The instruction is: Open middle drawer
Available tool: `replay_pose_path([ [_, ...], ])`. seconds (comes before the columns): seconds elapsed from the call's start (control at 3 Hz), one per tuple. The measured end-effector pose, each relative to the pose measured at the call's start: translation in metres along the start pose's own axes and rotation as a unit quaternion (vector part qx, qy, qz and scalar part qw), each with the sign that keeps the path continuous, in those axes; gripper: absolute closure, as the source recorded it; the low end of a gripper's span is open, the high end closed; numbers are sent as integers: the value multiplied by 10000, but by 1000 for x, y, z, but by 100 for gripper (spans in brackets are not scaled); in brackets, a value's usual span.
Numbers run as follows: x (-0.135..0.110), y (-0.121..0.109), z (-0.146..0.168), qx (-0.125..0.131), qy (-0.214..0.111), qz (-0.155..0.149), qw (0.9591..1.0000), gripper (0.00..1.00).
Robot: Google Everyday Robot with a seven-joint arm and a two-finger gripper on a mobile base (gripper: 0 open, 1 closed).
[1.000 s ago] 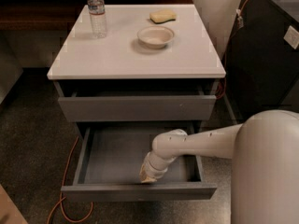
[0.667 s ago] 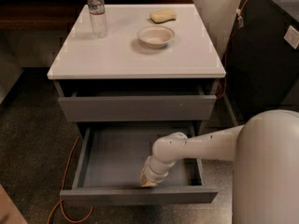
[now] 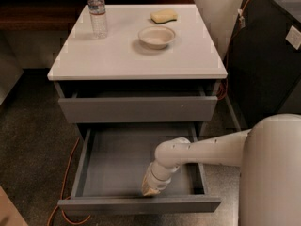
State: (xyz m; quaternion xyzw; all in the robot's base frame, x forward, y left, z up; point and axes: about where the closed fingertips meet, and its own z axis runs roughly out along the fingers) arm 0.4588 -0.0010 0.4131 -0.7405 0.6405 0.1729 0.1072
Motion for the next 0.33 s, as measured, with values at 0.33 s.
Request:
replay_pose_path([
  [0.33,0,2,0,-42,-11,12,10000,100],
])
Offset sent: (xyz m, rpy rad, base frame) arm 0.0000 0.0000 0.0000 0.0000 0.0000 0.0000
